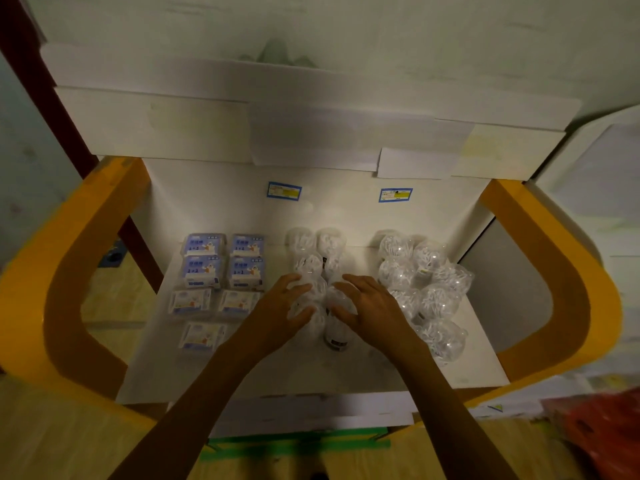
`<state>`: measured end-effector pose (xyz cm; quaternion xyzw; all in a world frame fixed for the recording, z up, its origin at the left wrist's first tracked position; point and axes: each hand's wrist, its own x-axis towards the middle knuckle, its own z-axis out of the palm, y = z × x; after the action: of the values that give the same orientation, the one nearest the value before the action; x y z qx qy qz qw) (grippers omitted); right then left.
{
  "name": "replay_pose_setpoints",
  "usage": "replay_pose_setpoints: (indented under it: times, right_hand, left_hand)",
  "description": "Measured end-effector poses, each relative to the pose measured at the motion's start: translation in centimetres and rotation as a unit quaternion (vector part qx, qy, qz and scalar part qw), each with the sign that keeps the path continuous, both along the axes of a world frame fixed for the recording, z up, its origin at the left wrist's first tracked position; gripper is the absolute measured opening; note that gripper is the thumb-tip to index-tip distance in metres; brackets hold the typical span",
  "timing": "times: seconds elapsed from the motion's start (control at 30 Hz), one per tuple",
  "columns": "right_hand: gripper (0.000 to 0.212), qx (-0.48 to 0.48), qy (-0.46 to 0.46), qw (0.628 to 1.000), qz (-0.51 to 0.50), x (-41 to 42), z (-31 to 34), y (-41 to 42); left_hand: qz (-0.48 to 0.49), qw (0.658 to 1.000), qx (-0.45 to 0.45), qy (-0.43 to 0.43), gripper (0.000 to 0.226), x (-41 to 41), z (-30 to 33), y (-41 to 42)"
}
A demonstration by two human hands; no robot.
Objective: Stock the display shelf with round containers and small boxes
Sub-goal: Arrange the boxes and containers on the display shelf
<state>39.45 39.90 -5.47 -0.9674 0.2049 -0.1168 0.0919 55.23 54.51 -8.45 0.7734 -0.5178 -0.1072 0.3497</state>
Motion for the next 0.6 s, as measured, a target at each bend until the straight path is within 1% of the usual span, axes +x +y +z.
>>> replay_pose_setpoints:
  times: [0.1,0.17,0.23,0.3,0.37,0.47,0.53,0.6]
  right_hand:
    - [0.05,-0.004,-0.003,1.0,0.02,0.0,0.2,-0.6]
    - [0.048,-0.003,-0.017,1.0,0.026,0.2,0.5,-1.3]
    - [0.046,-0.001,-0.031,0.999,0.019,0.7,0.8,-2.7]
    - [0.045,0.007,-0.033,0.999,0.009,1.4,0.9,-4.1]
    - [0.045,0.022,-0.017,1.0,0.005,2.3,1.0,-5.1]
    - [0.05,0.045,0.022,0.999,0.017,3.6,0.9,-5.8]
    - [0.052,0.058,0.045,0.997,0.028,3.9,0.6,-5.9]
    - [0.053,0.071,0.046,0.996,0.034,3.8,0.3,-6.1]
  left_hand:
    - [0.002,1.0,0.001,-0.013,0.05,0.1,0.1,0.1]
    - [0.016,1.0,0.001,-0.027,0.053,0.3,0.4,0.0]
    - [0.039,0.999,-0.008,-0.036,0.056,0.7,0.9,-0.5]
    - [0.058,0.998,-0.008,-0.039,0.052,1.1,1.3,-1.5]
    - [0.079,0.996,-0.007,-0.032,0.05,1.5,1.7,-2.8]
    - [0.101,0.995,0.005,-0.025,0.045,1.6,2.2,-4.7]
    - [0.098,0.994,0.011,-0.037,0.04,1.3,2.4,-5.4]
    - [0.092,0.995,0.008,-0.031,0.037,1.3,2.5,-5.6]
